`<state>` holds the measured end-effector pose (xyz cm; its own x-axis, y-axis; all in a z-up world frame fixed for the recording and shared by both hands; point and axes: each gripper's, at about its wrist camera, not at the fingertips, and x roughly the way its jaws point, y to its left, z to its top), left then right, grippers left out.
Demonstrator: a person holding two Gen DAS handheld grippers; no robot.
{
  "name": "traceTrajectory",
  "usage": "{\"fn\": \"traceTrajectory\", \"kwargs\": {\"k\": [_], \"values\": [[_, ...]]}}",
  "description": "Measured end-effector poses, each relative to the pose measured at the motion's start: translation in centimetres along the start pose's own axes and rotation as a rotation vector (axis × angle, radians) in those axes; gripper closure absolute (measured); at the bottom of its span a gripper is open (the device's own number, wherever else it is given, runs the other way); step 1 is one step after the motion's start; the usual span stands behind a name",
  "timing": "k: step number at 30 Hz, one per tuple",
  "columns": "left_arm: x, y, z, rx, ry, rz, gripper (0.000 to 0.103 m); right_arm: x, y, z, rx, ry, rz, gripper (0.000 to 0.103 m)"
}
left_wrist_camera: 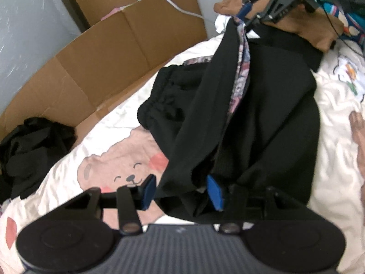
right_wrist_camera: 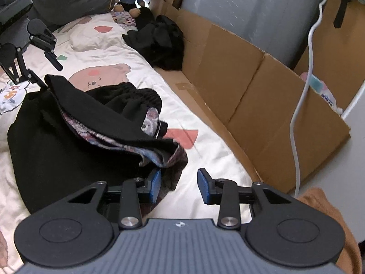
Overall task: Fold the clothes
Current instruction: 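Grasp the edge of the black shorts with the right tool and lift it, then close the left tool on the patterned lining while the right tool holds the edge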
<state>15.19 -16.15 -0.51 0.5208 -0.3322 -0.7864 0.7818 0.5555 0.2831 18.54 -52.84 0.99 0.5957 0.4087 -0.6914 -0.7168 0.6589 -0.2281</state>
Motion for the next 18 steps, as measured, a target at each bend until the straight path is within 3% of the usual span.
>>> {"fn": "traceTrajectory", "kwargs": {"k": [4,5,8,16,18], "values": [[0.7,0.6,-0.1,-0.015,0.031,-0.027,0.077,0.4,0.1,0.8,-0.032,-0.011,0.018,0.067],[0.7,1.0,-0.1,-0.041,0.039,-0.041,0.085,0.5,0.1,0.9,-0.034,-0.01,0.023,0.077],[0.6,3.0,-0.3,-0.159,0.037,-0.062,0.094,1.3,-0.5,1.4,0.004,0.011,0.049,0.095],[1.6,9.2,-2.1,-0.518,-0.01,-0.111,0.096,3.8,-2.7,2.0,0.181,0.055,0.046,0.098],[1.9,10.0,-2.2,-0.567,-0.014,-0.109,0.096,4.7,-3.1,1.9,0.215,0.074,0.047,0.098]]}}
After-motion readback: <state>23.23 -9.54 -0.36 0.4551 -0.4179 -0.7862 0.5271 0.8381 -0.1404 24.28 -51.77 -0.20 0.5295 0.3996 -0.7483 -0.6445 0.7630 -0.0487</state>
